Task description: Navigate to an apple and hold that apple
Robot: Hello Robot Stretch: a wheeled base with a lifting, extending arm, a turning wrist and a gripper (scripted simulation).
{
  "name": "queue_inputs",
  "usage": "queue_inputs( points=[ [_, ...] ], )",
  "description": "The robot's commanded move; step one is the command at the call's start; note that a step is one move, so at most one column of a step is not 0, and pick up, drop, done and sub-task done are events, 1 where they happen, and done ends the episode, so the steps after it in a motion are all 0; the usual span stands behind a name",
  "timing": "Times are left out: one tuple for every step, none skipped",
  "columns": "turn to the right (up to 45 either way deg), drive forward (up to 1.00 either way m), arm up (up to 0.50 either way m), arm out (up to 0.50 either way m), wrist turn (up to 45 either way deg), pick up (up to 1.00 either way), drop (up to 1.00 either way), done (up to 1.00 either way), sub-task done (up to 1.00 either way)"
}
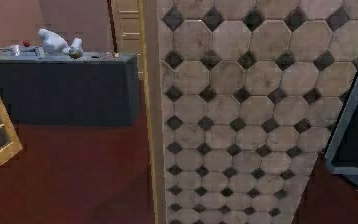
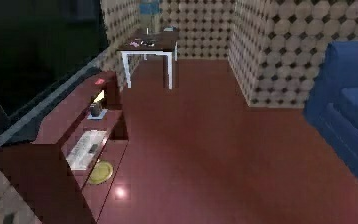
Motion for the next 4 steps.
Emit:
queue_inputs(
  points=[
    [-27.0,0.00,0.00,0.00,0.0,0.00,0.00,0.00,0.00],
    [0.0,0.55,0.00,0.00,0.0,0.00,0.00,0.00,0.00],
    [-15.0,0.00,0.00,0.00,0.0,0.00,0.00,0.00,0.00],
    [0.0,0.40,0.00,0.00,0.0,0.00,0.00,0.00,0.00]
  ],
)
